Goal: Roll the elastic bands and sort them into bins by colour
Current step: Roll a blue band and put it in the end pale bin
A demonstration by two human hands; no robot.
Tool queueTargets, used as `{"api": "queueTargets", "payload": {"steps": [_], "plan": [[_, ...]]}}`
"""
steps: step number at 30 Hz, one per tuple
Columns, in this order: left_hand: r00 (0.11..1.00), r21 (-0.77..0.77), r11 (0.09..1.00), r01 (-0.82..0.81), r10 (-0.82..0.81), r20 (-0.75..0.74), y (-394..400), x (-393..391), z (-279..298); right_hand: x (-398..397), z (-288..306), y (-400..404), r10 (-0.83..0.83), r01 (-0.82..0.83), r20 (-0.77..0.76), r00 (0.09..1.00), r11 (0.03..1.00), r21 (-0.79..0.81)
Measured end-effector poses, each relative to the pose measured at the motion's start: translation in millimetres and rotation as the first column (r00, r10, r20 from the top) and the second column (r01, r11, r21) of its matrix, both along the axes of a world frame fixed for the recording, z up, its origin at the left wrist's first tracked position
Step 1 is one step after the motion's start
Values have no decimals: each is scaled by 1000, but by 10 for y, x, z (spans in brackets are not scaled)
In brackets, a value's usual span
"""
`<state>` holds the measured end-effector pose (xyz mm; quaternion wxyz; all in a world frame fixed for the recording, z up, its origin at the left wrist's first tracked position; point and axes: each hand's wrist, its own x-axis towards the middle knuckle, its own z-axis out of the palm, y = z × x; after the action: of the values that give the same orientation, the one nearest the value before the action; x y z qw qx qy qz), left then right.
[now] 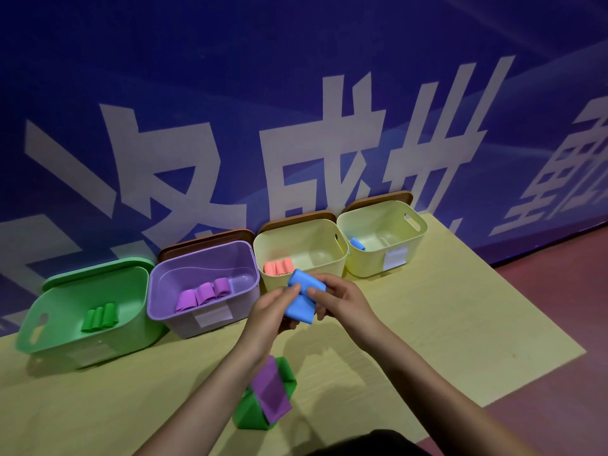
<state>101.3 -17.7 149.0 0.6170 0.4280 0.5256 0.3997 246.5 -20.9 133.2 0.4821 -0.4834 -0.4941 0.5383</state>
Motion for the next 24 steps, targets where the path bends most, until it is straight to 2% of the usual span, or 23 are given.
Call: {"api": "queueTargets", "payload": {"steps": [5,9,18,24], "plan": [[976,-110,989,-103,122,181,-33,55,-37,-101,-56,6,-96,93,52,994,993,66],[948,-121,982,-142,170,270,-64,66,-22,-174,-76,-3,-141,132,54,989,982,137],[953,-49,974,-222,227,201,-38,42,-64,-189,-124,-26,-149,139,49,988,975,172],[938,-84,974,-213,227,260,-31,51,-24,-188,-113,-25,-186,164,91,978,964,207]]}}
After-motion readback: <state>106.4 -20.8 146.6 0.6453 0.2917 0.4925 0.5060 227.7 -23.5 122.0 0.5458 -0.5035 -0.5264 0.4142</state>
